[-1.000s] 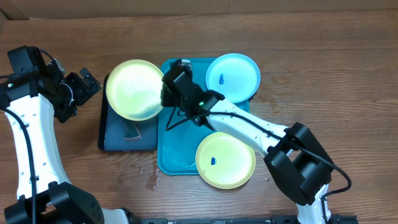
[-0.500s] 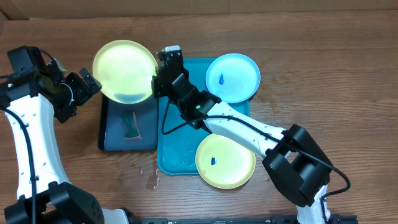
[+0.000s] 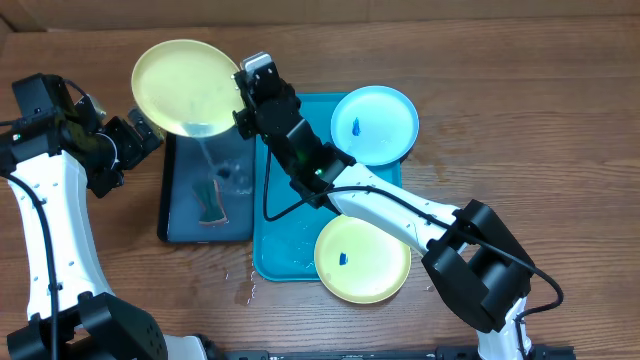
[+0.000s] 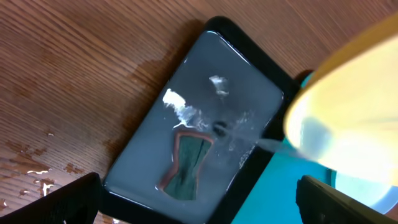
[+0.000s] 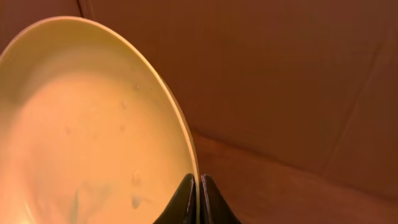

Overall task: Clean dirty plates on tray and stack at the side
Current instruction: 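Lift the yellow plate with the right gripper and tilt it over the black tray, then hold the yellow plate tilted above the black tray to drain water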

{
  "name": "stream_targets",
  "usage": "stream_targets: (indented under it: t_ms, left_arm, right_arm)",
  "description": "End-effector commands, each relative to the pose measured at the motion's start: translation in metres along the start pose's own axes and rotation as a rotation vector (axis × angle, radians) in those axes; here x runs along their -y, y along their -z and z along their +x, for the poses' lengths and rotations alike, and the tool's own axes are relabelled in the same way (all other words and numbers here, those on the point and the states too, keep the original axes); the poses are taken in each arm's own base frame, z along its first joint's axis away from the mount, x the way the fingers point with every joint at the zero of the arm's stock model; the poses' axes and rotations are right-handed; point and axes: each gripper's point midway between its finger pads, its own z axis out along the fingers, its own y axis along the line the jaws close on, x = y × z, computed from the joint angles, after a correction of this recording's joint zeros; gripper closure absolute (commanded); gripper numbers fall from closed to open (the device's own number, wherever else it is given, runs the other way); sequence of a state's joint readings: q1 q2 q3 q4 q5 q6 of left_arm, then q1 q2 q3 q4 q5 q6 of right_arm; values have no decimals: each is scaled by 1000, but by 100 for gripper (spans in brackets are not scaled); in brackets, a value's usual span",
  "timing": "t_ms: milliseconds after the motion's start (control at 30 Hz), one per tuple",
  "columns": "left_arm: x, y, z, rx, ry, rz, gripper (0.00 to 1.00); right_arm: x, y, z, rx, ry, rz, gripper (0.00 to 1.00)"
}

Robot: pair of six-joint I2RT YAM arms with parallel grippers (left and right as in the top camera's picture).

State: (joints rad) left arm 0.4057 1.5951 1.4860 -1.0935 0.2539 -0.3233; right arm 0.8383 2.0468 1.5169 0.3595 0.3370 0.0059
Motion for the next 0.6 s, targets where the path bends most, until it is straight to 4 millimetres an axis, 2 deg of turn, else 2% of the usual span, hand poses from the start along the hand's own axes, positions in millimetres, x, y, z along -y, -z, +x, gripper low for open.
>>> stream_targets:
  t_ms: [0, 267, 433, 567]
  left_arm:
    - [2, 6, -4, 18, 9, 4, 0]
    - [2, 6, -4, 18, 9, 4, 0]
    - [2, 6, -4, 18, 9, 4, 0]
    - [2, 6, -4, 18, 9, 4, 0]
  right_arm:
    - [4, 1, -28, 73, 119, 31, 96]
    - [-16, 9, -53, 178, 358, 27, 96]
    - [-19, 24, -83, 286, 435, 140, 96]
    - [-26, 33, -100, 350, 528, 171, 96]
